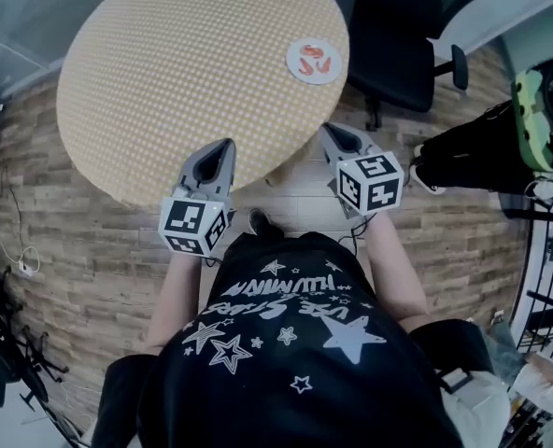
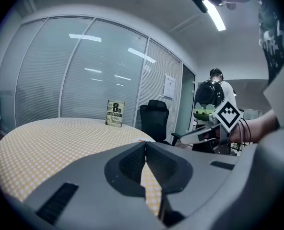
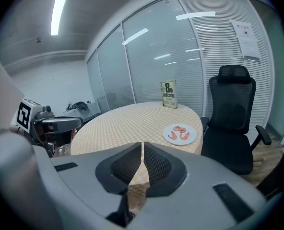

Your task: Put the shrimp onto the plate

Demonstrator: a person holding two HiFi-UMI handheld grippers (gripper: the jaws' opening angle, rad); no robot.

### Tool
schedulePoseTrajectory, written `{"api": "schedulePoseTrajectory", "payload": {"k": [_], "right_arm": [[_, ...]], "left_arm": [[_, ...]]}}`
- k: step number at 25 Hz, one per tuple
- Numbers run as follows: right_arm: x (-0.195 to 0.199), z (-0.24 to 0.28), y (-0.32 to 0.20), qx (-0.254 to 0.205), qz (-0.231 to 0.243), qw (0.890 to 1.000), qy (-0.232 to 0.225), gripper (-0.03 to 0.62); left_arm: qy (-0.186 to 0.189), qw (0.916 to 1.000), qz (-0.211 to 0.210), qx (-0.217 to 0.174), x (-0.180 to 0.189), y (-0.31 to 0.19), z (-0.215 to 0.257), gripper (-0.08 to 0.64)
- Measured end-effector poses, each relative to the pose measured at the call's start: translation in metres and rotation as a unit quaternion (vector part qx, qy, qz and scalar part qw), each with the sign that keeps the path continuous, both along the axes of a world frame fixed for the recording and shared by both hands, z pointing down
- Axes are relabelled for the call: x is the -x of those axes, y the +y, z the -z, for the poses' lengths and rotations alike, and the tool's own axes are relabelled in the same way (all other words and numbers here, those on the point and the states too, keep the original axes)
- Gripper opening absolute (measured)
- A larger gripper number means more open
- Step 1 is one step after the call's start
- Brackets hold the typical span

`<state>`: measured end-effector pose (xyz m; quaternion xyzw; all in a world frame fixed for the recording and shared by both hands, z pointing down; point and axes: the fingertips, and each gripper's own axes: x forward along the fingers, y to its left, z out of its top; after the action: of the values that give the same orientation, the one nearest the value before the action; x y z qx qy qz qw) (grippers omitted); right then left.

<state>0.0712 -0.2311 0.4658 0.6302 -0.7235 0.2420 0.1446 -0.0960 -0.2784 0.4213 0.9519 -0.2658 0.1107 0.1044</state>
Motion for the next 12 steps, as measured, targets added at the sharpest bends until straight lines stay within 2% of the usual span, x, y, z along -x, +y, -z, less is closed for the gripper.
{"api": "schedulePoseTrajectory", "payload": {"k": [6,12], "right_arm": [[0.003,0.009,0.029,-0.01,0.035,0.999,0.006,0.038],[-0.018,0.01,0.086,-0.01,0.025,1.0,0.002,0.038]], "left_arm": [[-0.008,1.0,0.006,0.0,-0.011,0.034,0.004,0.009],[-0.01,0.9999,0.007,-0.005,-0.023,0.088,0.011,0.009]]}}
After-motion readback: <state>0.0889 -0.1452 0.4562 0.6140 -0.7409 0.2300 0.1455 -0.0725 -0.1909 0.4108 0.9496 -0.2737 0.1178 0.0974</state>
